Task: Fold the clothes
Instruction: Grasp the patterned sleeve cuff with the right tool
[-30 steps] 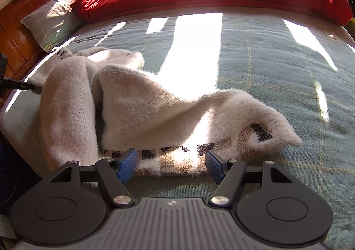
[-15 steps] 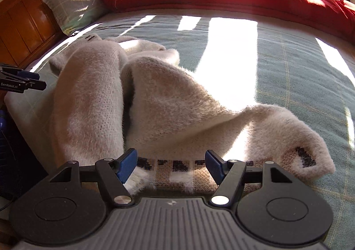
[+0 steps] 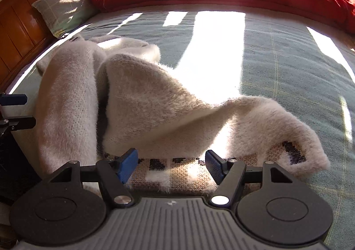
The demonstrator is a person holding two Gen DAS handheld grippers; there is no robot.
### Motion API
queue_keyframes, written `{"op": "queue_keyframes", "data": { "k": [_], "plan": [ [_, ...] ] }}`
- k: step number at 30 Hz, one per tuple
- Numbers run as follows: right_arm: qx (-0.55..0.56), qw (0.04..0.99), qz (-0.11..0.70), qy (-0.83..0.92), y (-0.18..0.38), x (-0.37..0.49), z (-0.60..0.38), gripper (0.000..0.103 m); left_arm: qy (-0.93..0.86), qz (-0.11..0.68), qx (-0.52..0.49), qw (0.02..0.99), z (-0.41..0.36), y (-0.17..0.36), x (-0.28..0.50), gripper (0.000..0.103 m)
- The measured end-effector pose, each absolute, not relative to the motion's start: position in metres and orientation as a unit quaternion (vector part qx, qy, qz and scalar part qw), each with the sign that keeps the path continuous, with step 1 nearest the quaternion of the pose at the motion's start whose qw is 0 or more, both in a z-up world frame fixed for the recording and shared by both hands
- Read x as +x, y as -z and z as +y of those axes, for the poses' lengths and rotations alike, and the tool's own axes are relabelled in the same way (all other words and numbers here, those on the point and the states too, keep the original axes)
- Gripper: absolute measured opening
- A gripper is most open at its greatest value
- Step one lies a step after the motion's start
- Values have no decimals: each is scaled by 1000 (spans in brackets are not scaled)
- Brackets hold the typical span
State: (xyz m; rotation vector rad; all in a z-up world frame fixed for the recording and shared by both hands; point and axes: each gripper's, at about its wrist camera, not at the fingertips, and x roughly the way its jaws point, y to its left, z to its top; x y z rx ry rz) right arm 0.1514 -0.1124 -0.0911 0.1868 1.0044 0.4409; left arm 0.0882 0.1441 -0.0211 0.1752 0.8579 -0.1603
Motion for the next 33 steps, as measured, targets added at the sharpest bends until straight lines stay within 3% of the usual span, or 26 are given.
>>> {"op": "queue_keyframes", "data": {
  "k": [8, 13, 15, 24, 28, 31, 33],
  "plan": [
    [213, 824, 480, -214, 103, 186, -128, 72, 73, 401, 56, 911, 132, 13, 84, 76],
    [132, 868, 420, -231, 68, 212, -112, 72, 62, 389, 84, 915, 130, 3, 83, 78],
    [104, 872, 407, -252, 56, 231, -106, 78, 63, 386, 81, 917, 130, 1, 83, 81],
    [129, 818, 466, -311, 79, 260, -85, 80, 66, 396, 77, 912, 127, 7, 89, 81],
    [28, 814, 467, -343, 85, 216, -65, 80, 67, 403, 81, 909, 128, 13, 92, 81],
    [-61, 828, 435, -348, 76, 198, -47, 73, 63, 405, 85, 908, 127, 15, 95, 81],
    [-79, 833, 421, -351, 66, 201, -40, 48, 63, 402, 81, 910, 128, 14, 95, 81]
  ]
}}
